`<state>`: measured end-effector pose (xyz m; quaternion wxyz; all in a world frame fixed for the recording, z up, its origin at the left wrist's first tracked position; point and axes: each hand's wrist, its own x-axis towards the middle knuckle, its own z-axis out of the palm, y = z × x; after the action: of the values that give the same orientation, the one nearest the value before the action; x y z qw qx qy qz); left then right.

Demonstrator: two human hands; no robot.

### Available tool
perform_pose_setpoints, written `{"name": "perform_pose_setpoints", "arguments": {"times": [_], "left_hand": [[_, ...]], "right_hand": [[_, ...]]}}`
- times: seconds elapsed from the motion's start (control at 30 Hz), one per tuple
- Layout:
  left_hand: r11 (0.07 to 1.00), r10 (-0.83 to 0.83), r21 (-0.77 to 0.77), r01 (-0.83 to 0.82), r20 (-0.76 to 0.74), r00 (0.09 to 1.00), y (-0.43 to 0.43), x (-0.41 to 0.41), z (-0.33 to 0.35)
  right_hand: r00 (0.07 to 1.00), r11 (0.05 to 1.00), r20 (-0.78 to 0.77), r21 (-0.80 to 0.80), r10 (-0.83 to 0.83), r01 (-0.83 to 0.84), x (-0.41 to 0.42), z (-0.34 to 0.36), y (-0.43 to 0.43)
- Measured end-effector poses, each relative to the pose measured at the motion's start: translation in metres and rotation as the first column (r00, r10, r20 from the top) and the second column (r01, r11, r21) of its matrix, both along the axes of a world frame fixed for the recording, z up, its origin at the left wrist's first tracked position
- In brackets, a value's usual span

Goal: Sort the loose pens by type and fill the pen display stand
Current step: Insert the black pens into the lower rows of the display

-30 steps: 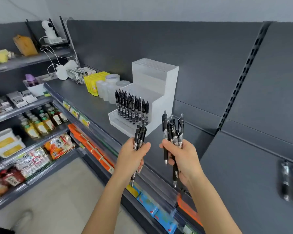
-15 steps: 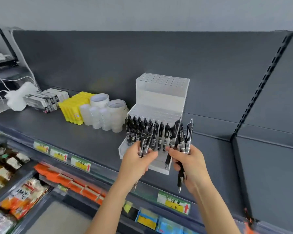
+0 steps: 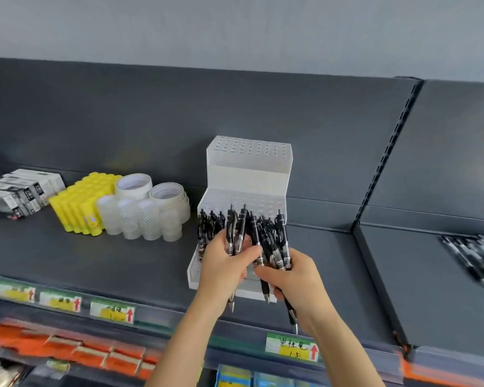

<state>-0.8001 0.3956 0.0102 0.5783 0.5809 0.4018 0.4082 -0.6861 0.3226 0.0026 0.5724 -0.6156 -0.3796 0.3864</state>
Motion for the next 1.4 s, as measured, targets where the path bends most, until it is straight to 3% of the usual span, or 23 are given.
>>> {"name": "perform_pose_setpoints", "arguments": {"times": [0.2,0.43,0.53,0.67,0.87,1.23,1.4], "left_hand": [[0.987,0.106,0.13,-0.093,-0.104,0.989,0.014,-0.003,-0.006],[0.978,0.055,0.207,-0.02,-0.163,0.985,0.019,0.003,-0.009],[0.971,0.061,0.236,-0.019,-0.169,0.984,0.026,0.002,-0.01],[0.949,0.087,0.315,-0.011,-0.231,0.969,0.039,-0.012,-0.016],[0.97,0.013,0.241,0.026,-0.16,0.987,0.055,-0.034,-0.02],[0.976,-0.072,0.193,0.096,-0.127,0.989,0.06,-0.049,-0.025],[0.98,-0.095,0.166,0.112,-0.107,0.99,0.06,-0.053,-0.026]], "right_hand": [[0.999,0.997,0.036,0.069,-0.034,0.032,0.01,0.012,0.02],[0.986,0.994,0.167,0.105,-0.008,-0.01,0.006,0.034,0.042],[0.974,0.982,0.19,0.165,-0.127,0.096,0.005,0.033,0.044],[0.934,0.912,0.099,0.273,-0.343,0.306,0.005,0.034,0.045],[0.922,0.898,0.034,0.243,-0.385,0.366,-0.007,0.021,0.055],[0.835,0.909,0.368,0.09,-0.41,0.407,-0.009,-0.011,0.062],[0.817,0.905,0.404,0.079,-0.411,0.417,-0.012,-0.012,0.062]]}}
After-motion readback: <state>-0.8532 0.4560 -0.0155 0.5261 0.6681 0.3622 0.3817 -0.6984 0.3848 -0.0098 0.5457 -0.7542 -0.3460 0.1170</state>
